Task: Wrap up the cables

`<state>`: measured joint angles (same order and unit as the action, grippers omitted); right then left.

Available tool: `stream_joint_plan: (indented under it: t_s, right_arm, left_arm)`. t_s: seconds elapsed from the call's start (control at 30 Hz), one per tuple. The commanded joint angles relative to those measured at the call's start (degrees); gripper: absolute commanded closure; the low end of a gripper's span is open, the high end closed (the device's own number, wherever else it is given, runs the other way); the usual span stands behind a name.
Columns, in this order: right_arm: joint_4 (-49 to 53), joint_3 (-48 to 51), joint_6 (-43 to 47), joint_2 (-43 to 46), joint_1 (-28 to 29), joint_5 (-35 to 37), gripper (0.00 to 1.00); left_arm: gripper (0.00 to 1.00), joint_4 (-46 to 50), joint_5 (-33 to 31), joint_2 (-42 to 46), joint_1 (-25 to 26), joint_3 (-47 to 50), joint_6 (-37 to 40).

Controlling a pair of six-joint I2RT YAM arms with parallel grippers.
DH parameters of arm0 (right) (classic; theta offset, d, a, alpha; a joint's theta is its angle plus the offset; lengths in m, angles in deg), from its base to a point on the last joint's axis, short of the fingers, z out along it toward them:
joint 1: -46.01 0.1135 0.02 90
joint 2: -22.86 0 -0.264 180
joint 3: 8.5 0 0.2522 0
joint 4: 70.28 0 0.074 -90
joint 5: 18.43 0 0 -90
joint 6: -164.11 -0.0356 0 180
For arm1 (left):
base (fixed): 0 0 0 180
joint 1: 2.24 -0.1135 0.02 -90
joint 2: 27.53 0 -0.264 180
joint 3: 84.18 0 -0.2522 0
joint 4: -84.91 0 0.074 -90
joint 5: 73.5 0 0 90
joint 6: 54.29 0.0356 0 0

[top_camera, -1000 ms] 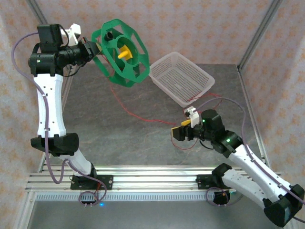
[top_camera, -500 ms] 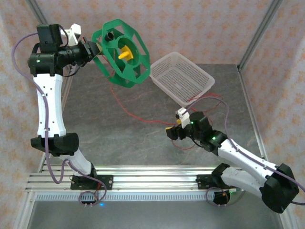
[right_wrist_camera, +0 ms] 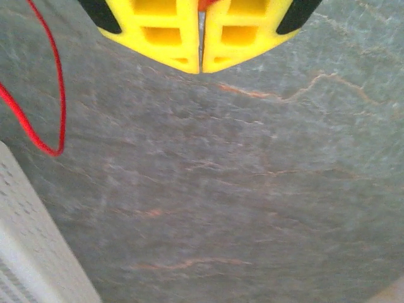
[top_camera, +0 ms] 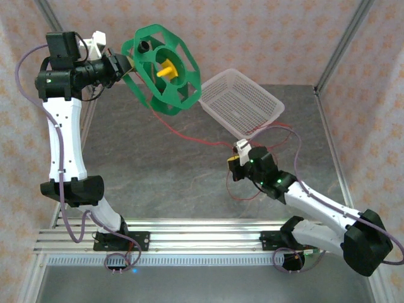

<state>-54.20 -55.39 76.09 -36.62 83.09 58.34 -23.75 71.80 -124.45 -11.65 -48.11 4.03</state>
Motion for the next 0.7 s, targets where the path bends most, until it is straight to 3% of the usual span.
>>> stream_joint_plan:
  t_s: [0.0,0.2,0.27,0.37,0.47,0.67]
  right_arm:
    - [12.3,-7.5,-6.5,-2.8,-1.8,9.0,1.0]
    - [32.8,-19.7,-14.5,-15.3,-8.2,14.0,1.0]
    - [37.3,-22.7,-17.4,-18.6,-12.0,11.8,1.0]
    - [41.3,-26.1,-20.2,-21.3,-16.2,10.7,1.0]
    - [45.5,-30.5,-24.1,-22.7,-18.1,14.1,1.0]
    - [52.0,-39.6,-34.4,-24.8,-23.2,19.0,1.0]
  left_arm:
    - [1.0,-9.0,5.8,3.0,-0.7,1.2,-3.4]
    - [1.0,-20.3,10.7,7.1,-2.2,7.1,-10.7]
    - [1.0,-24.0,12.4,8.4,-2.7,9.1,-12.9]
    - [1.0,-29.7,14.8,10.3,-3.5,12.2,-16.6]
    - [1.0,-36.1,17.0,12.2,-4.4,15.6,-20.7]
    - [1.0,-39.4,18.6,16.3,-3.7,22.2,-20.4]
